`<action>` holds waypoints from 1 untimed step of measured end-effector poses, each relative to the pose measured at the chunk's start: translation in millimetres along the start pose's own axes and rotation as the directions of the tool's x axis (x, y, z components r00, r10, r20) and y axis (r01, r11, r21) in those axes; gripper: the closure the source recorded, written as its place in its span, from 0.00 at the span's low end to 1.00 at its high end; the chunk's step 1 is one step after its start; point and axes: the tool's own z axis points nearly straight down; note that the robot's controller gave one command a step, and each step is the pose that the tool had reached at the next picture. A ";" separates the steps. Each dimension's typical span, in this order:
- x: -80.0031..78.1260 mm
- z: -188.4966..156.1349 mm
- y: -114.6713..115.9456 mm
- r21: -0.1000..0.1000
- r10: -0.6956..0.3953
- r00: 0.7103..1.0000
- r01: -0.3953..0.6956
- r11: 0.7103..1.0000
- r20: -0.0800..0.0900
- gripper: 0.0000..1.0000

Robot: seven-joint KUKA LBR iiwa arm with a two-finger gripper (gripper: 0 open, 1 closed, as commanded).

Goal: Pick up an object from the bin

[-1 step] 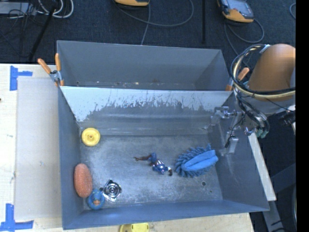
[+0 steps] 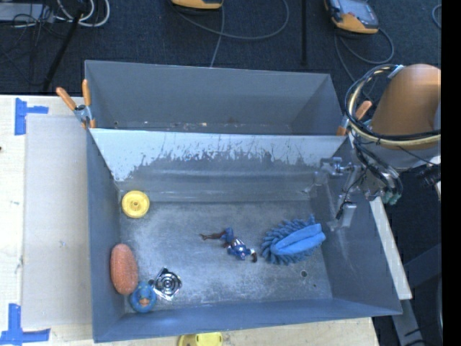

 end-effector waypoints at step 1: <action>4.1 -6.8 18.7 0.002 -0.108 0.994 0.108 0.994 0.002 0.00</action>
Offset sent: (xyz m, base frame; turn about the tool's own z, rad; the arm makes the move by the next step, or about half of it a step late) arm -0.0228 0.0476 -0.0853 -0.1574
